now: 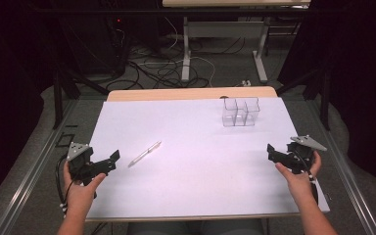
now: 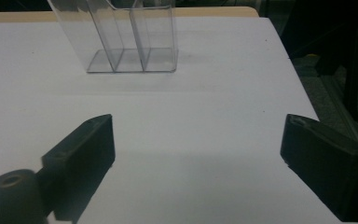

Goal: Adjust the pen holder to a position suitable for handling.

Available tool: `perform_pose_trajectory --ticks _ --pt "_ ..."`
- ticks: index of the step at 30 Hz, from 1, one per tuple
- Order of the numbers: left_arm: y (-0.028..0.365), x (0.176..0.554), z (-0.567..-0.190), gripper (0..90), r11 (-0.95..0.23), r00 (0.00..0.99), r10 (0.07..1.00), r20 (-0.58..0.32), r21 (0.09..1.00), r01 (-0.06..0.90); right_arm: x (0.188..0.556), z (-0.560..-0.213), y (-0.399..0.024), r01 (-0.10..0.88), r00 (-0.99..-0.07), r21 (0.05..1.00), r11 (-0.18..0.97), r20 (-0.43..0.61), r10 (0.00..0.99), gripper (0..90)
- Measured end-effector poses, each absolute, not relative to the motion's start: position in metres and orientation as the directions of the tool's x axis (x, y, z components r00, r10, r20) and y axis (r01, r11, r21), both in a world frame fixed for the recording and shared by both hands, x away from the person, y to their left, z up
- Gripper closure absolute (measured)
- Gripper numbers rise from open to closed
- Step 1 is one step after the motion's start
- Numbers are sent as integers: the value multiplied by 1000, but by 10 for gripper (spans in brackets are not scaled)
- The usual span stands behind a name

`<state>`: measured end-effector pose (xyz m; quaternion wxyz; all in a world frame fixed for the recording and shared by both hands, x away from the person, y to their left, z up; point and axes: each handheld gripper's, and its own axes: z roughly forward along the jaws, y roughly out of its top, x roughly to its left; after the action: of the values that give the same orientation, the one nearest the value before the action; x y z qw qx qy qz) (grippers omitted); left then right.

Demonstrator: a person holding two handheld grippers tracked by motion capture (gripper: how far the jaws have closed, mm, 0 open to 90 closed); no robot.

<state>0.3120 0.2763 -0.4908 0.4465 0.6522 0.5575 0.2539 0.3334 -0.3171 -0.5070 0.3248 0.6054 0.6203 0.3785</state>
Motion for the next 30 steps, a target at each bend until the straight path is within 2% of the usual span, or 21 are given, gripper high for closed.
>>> perform_pose_trajectory --ticks 4,13,22,24,25,30 --pt "271 312 -491 3 10 260 951 -164 862 507 334 -508 -317 512 -56 859 6 27 998 139" --pt "268 311 -492 3 -1 276 948 -159 865 501 339 -508 -319 497 -48 868 -20 50 998 173" --pt "268 309 -492 3 -6 279 947 -158 862 508 342 -507 -318 539 -47 842 -27 62 997 186" --pt "268 309 -492 3 -13 283 947 -153 860 510 345 -509 -317 522 -33 852 -46 74 997 192" --pt "268 309 -492 3 -13 283 947 -154 859 511 344 -507 -318 557 -42 829 -49 87 995 194" --pt "266 309 -493 3 -8 281 947 -157 861 509 353 -500 -316 599 -69 800 -33 92 993 240"
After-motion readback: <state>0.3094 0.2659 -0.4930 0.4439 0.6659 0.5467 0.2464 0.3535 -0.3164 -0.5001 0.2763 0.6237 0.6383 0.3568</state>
